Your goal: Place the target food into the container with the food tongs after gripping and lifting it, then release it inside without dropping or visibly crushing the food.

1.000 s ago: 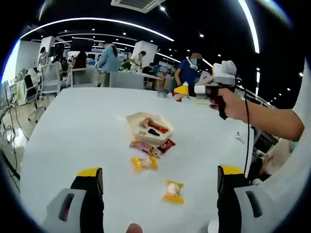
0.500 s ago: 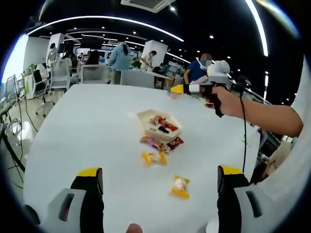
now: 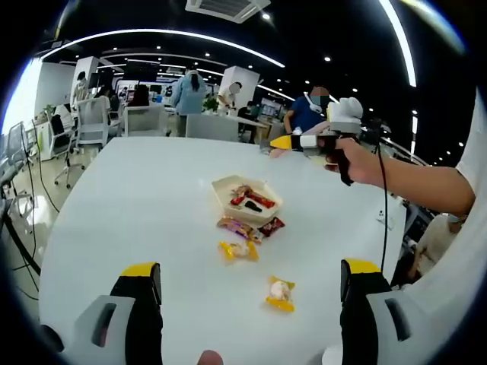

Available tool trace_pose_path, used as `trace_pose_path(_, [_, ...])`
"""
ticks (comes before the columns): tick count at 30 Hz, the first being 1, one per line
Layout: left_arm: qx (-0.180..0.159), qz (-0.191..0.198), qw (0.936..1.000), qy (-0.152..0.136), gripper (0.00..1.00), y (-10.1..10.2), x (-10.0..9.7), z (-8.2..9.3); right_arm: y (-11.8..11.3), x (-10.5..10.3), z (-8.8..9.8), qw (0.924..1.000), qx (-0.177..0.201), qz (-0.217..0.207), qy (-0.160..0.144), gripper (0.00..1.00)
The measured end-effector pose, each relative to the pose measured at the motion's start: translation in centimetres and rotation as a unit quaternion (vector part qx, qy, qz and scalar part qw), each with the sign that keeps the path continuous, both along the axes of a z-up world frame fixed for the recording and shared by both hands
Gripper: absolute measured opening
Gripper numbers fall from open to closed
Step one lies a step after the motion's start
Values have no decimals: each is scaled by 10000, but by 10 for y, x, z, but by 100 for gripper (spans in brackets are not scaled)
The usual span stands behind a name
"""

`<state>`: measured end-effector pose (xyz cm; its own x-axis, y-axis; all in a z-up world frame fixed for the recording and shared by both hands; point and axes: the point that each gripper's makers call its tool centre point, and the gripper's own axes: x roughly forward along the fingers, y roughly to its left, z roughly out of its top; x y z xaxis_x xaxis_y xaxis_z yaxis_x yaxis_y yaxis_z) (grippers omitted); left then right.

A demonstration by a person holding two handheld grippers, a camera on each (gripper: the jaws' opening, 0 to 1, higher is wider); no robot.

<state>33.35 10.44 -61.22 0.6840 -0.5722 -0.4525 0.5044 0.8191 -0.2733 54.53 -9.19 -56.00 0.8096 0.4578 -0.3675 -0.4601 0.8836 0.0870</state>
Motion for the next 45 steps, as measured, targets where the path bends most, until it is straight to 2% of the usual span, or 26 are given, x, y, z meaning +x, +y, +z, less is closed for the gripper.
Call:
trace_pose_path(8, [1, -45, 10000, -62, 98, -1, -8, 3, -6, -15, 5, 10000, 14, -33, -56, 28])
trace_pose_path(14, [7, -83, 9999, -119, 98, -1, -11, 6, -14, -32, 17, 9998, 3, -89, -157, 29])
trace_pose_path(17, [8, -127, 9998, -128, 98, -2, -12, 5, -20, -47, 24, 9997, 36, -144, -215, 29])
trace_pose_path(24, [-2, -261, 9995, -165, 98, -7, -12, 6, -29, -79, 28, 9994, 132, -228, -221, 29])
trace_pose_path(32, [12, -400, 9990, -192, 98, -10, -11, 6, -27, -122, 18, 9994, 196, -261, -104, 29])
trace_pose_path(36, [35, -476, 9987, -189, 98, -11, -11, 5, -22, -148, 7, 9993, 265, -244, 11, 29])
trace_pose_path(45, [108, -652, 9977, -167, 98, -13, -13, 3, -19, -181, -16, 9988, 286, -322, 232, 29])
